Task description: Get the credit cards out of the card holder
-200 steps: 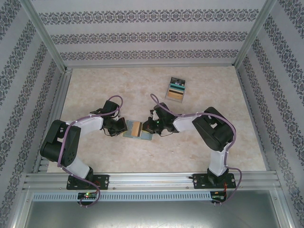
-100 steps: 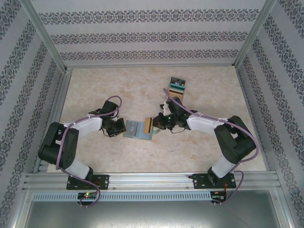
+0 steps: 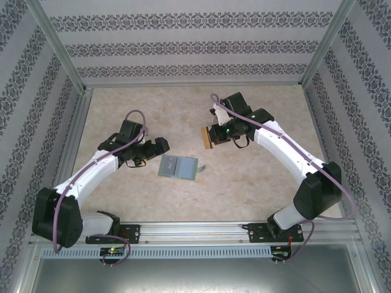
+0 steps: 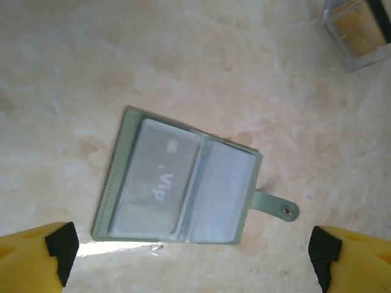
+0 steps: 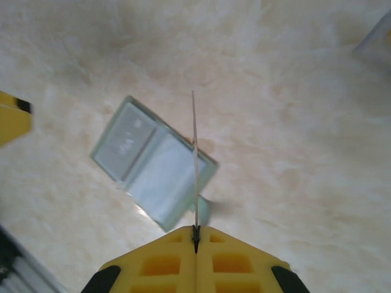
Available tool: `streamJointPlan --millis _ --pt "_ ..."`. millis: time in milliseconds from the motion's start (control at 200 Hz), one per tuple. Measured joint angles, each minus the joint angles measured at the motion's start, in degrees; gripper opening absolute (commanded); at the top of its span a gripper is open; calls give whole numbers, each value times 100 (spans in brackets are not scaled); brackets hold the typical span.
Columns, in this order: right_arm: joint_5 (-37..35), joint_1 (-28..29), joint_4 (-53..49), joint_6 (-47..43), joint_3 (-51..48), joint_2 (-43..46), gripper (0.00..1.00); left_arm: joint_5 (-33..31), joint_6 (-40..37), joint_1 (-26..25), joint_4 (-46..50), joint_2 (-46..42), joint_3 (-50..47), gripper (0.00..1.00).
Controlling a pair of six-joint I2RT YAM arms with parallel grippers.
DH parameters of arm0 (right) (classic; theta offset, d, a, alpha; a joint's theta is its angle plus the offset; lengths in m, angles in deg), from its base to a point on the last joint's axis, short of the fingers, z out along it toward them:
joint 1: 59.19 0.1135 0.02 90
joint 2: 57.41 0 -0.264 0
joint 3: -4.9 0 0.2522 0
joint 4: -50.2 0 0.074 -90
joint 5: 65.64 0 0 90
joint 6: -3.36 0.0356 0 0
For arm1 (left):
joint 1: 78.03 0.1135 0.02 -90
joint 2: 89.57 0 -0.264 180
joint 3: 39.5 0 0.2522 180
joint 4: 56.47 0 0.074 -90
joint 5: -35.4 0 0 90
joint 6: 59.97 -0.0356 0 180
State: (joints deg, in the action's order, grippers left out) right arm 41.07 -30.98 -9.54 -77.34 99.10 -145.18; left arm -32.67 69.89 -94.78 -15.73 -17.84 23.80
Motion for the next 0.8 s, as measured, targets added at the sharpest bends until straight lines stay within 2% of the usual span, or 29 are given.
streamJointPlan --millis 220,440,620,799 --pt "-1040 -35 -555 -1716 656 -166 0 -127 0 0 149 -654 0 99" --pt "-2295 17 -577 -3228 1276 -837 0 -192 -4 0 267 -1016 -13 99" --pt "-3263 136 -374 -4218 1589 -1550 0 -251 -22 0 332 -1071 -20 99" --pt "-3788 184 -142 -4894 1878 -2319 0 -269 -28 0 374 -1071 -24 99"
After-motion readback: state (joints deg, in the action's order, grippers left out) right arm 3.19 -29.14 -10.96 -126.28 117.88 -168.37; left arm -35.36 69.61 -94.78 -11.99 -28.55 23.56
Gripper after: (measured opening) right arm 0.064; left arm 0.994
